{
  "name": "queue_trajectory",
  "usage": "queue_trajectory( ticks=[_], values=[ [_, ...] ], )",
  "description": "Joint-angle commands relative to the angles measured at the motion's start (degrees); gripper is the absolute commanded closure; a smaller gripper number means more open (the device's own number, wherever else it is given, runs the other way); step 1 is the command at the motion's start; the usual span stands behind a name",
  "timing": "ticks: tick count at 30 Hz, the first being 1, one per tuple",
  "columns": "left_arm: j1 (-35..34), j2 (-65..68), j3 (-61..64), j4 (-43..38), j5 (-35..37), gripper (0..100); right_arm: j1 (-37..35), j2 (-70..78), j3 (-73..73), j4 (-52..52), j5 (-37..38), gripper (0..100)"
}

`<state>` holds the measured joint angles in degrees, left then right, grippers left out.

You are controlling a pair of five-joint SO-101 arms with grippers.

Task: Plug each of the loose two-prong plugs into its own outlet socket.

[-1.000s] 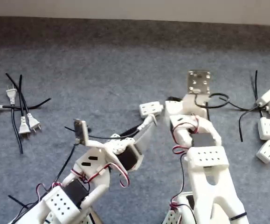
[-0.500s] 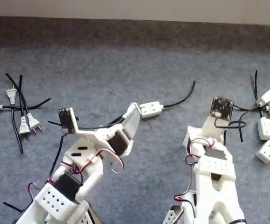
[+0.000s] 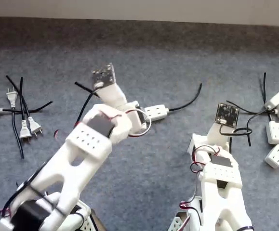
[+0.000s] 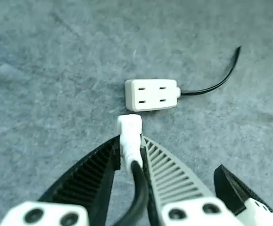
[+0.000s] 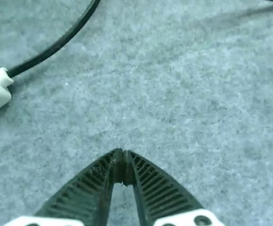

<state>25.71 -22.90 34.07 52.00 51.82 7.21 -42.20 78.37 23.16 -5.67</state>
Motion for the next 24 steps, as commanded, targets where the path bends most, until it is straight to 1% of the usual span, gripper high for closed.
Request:
queue_trajectory(
  ticks=[1,3,5,7,9,15,17,20,24],
  values=[
    [-0.48,4.97,-13.32,12.84,-0.7,99,0.4,-0.22,-0.13,-1.19,0.09,99.1],
    [-0.48,6.02,-16.66,17.32,-1.05,99,0.31,-0.22,-0.13,-1.19,0.09,99.1],
    [-0.48,6.64,-18.59,18.81,-4.13,99,0.31,-0.22,-0.13,-1.19,0.09,99.1],
    [-0.48,6.64,-18.77,18.02,-7.38,99,0.31,-0.13,-0.13,-1.19,0.09,99.1],
    [-0.48,6.99,-18.51,16.88,-9.05,99,0.31,-0.13,-0.13,-1.19,0.09,99.1],
    [0.04,12.53,-17.54,11.43,-8.79,99,-1.19,-0.13,-0.13,-1.19,0.09,99.1],
    [0.13,15.34,-17.89,9.32,-7.03,99,-1.19,-0.13,-0.13,-1.19,0.09,99.1],
    [0.04,18.95,-17.98,5.71,-0.18,99,-1.19,-0.13,-0.13,-1.19,0.09,99.1],
    [0.13,20.26,-18.07,4.84,5.19,99,-1.19,-0.13,-0.13,-1.19,0.09,99.1]
  ],
)
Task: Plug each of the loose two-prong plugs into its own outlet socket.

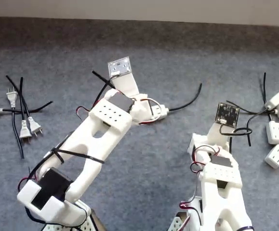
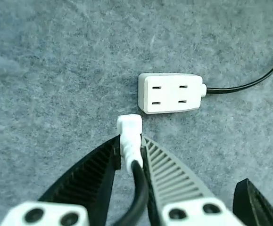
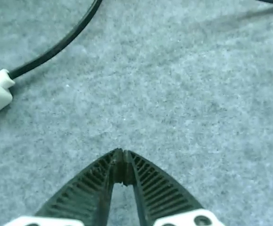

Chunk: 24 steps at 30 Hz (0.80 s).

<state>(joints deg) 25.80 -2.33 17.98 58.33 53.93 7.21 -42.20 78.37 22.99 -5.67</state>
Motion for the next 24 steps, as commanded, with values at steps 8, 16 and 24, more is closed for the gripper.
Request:
queue_trajectory(
  ticks=[8,16,24],
  values=[
    [0.04,-0.66,-1.89,-4.31,7.03,99,-1.19,-0.13,-0.13,-1.01,0.09,99.1],
    [1.01,-0.57,-1.89,-5.71,8.18,99,-1.19,-0.13,-0.13,-1.1,0.09,99.1],
    [2.51,4.79,-4.88,-5.71,8.09,99,-1.19,-0.13,-0.13,-1.1,0.09,99.1]
  ],
)
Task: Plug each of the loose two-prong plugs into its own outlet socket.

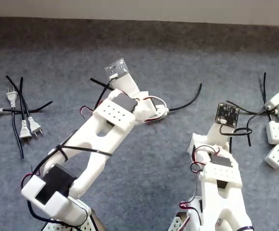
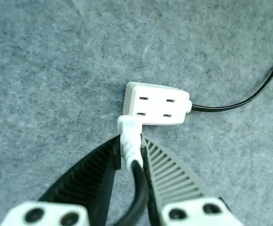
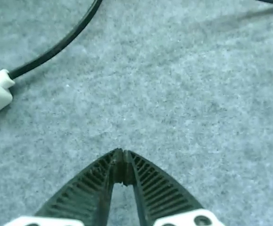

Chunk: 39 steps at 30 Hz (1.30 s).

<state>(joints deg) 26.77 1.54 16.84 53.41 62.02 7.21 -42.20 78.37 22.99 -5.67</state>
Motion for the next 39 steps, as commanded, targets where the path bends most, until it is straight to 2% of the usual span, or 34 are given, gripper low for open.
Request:
queue_trajectory(
  ticks=[1,15,19,31,33,39],
  values=[
    [1.54,1.98,-4.53,-0.79,-0.09,99,-1.19,-0.13,-0.13,-1.1,0.09,99.1],
    [1.54,4.88,-6.81,-1.32,-7.65,99,-1.19,-0.13,-0.13,-1.1,0.09,99.1],
    [1.54,5.05,-6.73,-3.6,-9.49,99,-1.19,-0.13,-0.13,-1.1,0.09,99.1],
    [1.1,9.1,-7.16,-5.1,-9.67,99,-1.19,-0.13,-0.13,-1.1,0.09,99.1],
    [1.1,11.38,-9.19,-4.57,-9.67,99,-1.19,-0.13,-0.13,-1.1,0.09,99.1],
    [1.01,13.67,-15.08,3.87,-9.41,99,-1.19,-0.13,-0.13,-1.1,0.09,99.1]
  ],
)
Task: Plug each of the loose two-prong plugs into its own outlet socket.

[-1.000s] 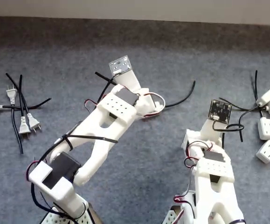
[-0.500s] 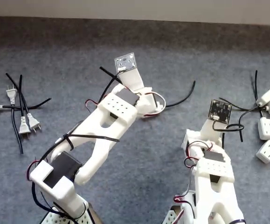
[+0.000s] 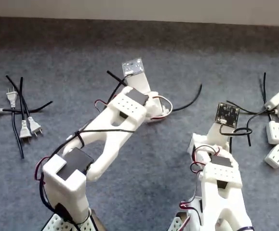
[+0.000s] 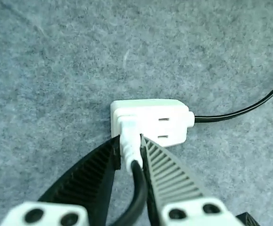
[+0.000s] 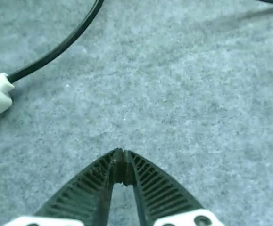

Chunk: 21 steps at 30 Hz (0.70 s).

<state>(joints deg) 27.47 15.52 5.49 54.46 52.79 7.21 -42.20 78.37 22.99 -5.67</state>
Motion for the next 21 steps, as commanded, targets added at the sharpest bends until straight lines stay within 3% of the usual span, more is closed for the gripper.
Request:
queue_trajectory(
  ticks=[1,17,21],
  values=[
    [0.31,-0.31,-3.82,2.73,-0.18,99,-1.19,-0.13,-0.13,-1.1,0.09,99.1],
    [-1.63,5.58,-5.67,3.16,-3.43,99,-0.84,-0.13,-0.22,-1.1,0.09,99.1],
    [-1.36,9.98,-11.56,11.16,-3.43,99,-0.84,-0.13,-0.22,-1.1,0.09,99.1]
  ],
)
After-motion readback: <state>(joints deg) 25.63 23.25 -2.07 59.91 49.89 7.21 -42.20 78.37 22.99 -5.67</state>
